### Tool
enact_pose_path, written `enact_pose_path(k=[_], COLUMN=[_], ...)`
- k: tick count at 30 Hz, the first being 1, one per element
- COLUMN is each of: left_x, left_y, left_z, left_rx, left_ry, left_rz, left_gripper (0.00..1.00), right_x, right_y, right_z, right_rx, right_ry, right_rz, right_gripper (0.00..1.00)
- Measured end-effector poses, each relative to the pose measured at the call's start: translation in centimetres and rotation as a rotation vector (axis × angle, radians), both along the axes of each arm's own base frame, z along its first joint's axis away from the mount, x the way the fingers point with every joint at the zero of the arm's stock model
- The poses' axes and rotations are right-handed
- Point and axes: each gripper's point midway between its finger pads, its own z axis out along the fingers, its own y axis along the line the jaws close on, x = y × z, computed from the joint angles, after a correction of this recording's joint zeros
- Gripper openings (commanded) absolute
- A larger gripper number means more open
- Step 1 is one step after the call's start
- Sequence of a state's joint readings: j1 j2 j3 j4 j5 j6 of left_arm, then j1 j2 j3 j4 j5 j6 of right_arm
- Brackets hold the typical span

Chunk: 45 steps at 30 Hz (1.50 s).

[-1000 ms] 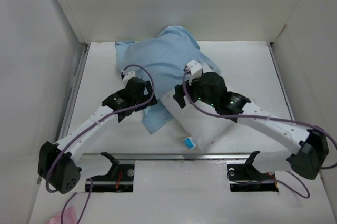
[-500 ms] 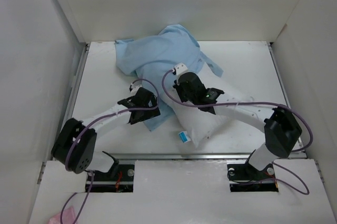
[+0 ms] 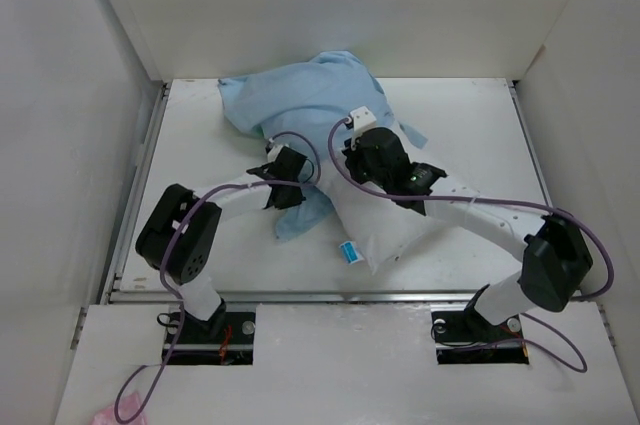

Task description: Put the pillow into the pillowcase

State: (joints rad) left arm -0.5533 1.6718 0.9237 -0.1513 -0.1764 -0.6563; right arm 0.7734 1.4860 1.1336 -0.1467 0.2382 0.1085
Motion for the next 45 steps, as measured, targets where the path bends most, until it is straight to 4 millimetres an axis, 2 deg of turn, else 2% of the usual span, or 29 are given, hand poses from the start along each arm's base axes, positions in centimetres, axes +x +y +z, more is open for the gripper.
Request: enact_pose_path(k=[2, 5, 7, 9, 12, 14, 15, 19, 23, 28, 29, 31, 32, 33, 34, 35, 37, 39, 42, 45], left_x=[-0.6, -3.1, -5.3, -7.0, -8.6, -9.9, -10.4, -12.2, -13.6, -15.2, -15.5, -15.9, -16.2, -16.4, -16.9, -17.3, -17.8, -17.3, -16.1, -14.7], left_y=[-1.4, -4.4, -7.3, -9.7, -10.7, -11.2, -11.3, -10.4, -9.3, -8.4, -8.3, -8.3, -8.4, -8.3, -8.5, -8.7, -9.0, -8.6, -7.8, -6.9], left_z=[0.3, 2.1, 5.4, 9.8, 15.4, 17.9, 18.7, 20.0, 21.4, 22.8, 22.8, 22.7, 22.5, 22.4, 22.3, 22.3, 22.2, 22.0, 22.3, 23.4], left_rx=[-0.004, -0.025, -0.086, -0.153, -0.215, -0.238, -0.242, -0.251, -0.290, -0.348, -0.353, -0.360, -0.361, -0.362, -0.369, -0.377, -0.387, -0.375, -0.342, -0.308], left_ry=[-0.001, -0.017, -0.072, -0.155, -0.238, -0.264, -0.276, -0.276, -0.273, -0.275, -0.267, -0.248, -0.238, -0.226, -0.212, -0.202, -0.183, -0.188, -0.223, -0.284], left_rz=[-0.042, -0.151, -0.260, -0.354, -0.419, -0.461, -0.473, -0.494, -0.496, -0.495, -0.491, -0.488, -0.489, -0.487, -0.497, -0.509, -0.511, -0.486, -0.434, -0.372], left_gripper=[0.00, 0.00, 0.00, 0.00, 0.00, 0.00, 0.00, 0.00, 0.00, 0.00, 0.00, 0.00, 0.25, 0.45, 0.63, 0.98, 1.00, 1.00, 1.00, 1.00], right_x=[0.4, 1.5, 2.6, 4.2, 6.6, 8.2, 8.8, 10.9, 11.6, 12.2, 12.2, 12.1, 11.8, 11.4, 10.9, 10.2, 8.5, 6.9, 5.2, 4.6], right_y=[0.5, 1.4, 1.8, 2.2, 2.4, 2.4, 2.7, 2.9, 3.0, 3.4, 3.5, 4.2, 4.6, 5.0, 5.6, 6.2, 7.5, 7.7, 7.6, 7.1], right_z=[0.5, 1.7, 2.7, 4.2, 7.1, 9.4, 9.4, 9.3, 8.0, 7.7, 7.7, 7.6, 7.6, 7.7, 7.8, 7.9, 7.3, 8.0, 9.5, 11.5], right_rx=[0.052, 0.176, 0.269, 0.362, 0.492, 0.572, 0.578, 0.628, 0.660, 0.700, 0.701, 0.699, 0.700, 0.707, 0.707, 0.703, 0.666, 0.642, 0.605, 0.564], right_ry=[-0.009, -0.062, -0.111, -0.176, -0.289, -0.369, -0.379, -0.436, -0.461, -0.482, -0.480, -0.471, -0.463, -0.451, -0.436, -0.421, -0.361, -0.318, -0.266, -0.231], right_rz=[-0.019, -0.065, -0.117, -0.171, -0.269, -0.333, -0.346, -0.443, -0.505, -0.531, -0.522, -0.483, -0.447, -0.409, -0.358, -0.295, -0.169, -0.093, -0.015, 0.013], right_gripper=[0.00, 0.00, 0.00, 0.00, 0.00, 0.00, 0.00, 0.00, 0.00, 0.00, 0.06, 0.23, 0.51, 0.65, 0.74, 0.91, 0.95, 0.98, 0.98, 0.99])
